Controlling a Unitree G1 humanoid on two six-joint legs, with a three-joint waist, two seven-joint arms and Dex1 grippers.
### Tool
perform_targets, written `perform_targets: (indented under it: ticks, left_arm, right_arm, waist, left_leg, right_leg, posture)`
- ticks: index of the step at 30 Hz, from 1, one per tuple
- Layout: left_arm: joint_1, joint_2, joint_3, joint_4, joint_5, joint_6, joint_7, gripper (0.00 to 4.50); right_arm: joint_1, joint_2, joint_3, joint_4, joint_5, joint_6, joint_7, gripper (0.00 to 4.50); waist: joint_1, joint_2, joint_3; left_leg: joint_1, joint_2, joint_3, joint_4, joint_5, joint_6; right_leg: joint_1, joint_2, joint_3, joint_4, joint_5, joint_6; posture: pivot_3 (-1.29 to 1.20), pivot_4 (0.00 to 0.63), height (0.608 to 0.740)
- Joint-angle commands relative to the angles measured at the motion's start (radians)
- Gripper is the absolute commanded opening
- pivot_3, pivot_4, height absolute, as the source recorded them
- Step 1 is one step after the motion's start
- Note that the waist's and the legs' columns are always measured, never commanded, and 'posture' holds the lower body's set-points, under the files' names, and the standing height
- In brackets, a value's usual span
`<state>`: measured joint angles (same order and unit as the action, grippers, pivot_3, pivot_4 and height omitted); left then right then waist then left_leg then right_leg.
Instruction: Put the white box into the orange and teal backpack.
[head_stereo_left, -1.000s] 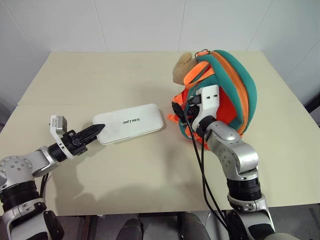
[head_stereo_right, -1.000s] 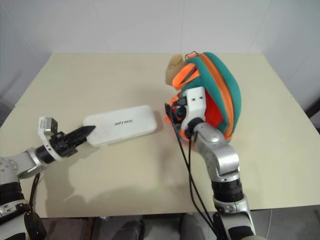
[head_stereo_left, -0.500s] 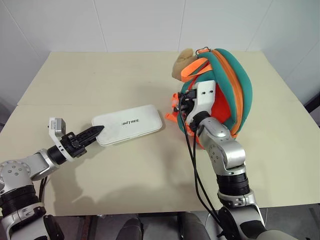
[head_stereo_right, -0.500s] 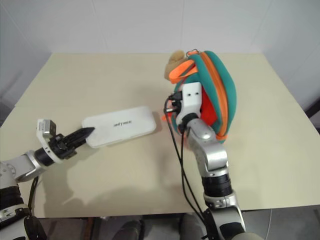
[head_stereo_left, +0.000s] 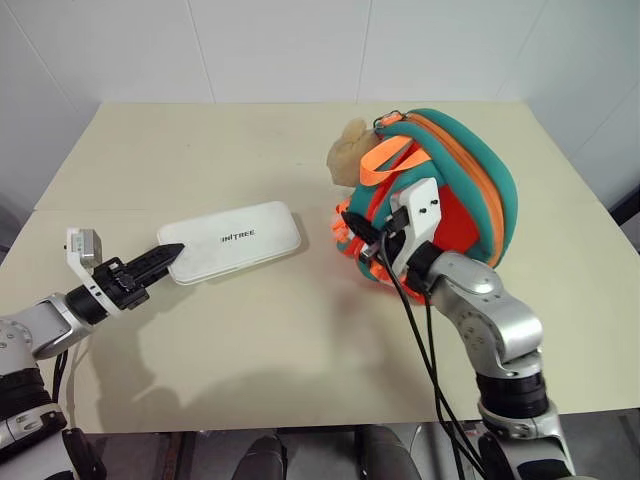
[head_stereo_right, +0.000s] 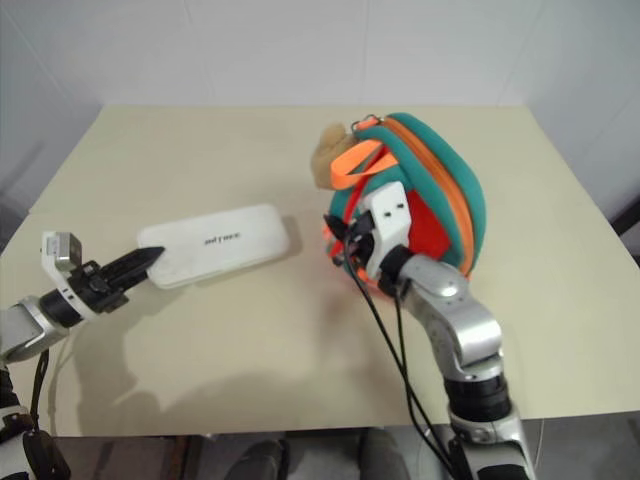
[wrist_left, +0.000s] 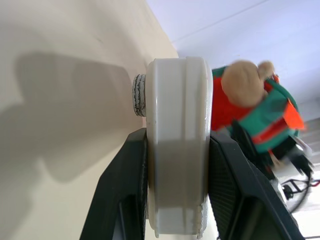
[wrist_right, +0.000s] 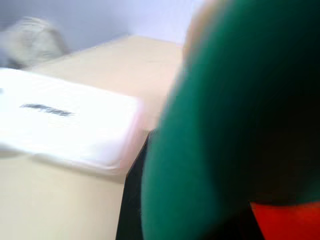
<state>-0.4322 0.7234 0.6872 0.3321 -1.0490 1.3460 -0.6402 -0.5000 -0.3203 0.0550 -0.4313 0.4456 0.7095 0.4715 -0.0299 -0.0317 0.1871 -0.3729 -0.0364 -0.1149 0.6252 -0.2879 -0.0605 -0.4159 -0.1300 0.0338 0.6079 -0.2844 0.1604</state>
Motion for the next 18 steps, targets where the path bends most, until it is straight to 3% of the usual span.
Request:
perform_targets:
  ticks: [1,12,18]
  left_arm:
    - [-0.029,0.042,0.013,0.015,-0.004,-0.026,-0.034,1.27]
    - [-0.094,0.118,-0.025,0.077,0.026,-0.050,-0.092,1.27]
    - [-0.085,0.160,-0.030,0.053,0.019,-0.043,-0.127,1.27]
  right_arm:
    - [0.022,-0.073,-0.023,-0.139,0.150,0.054,0.140,0.50]
    - [0.026,-0.366,-0.079,-0.205,0.393,0.057,0.506,0.50]
    - [0.013,-0.474,-0.118,-0.198,0.497,0.073,0.644,0.50]
  waist:
    - [0.001,0.000,0.000]
    - [0.001,0.000,0.000]
    - [0.004,0.000,0.000]
  left_leg:
    - [0.000,0.000,0.000,0.000,0.000,0.000]
    - [0.000,0.000,0.001,0.000,-0.001,0.002]
    - [0.000,0.000,0.001,0.000,-0.002,0.002]
  right_leg:
    - [0.000,0.000,0.000,-0.001,0.000,0.000]
    - [0.001,0.000,-0.001,-0.004,0.000,0.000]
    - [0.001,0.000,-0.001,-0.005,0.000,0.000]
  posture:
    - [0.00,0.150,0.740]
    - [0.00,0.150,0.740]
    - [0.00,0.150,0.740]
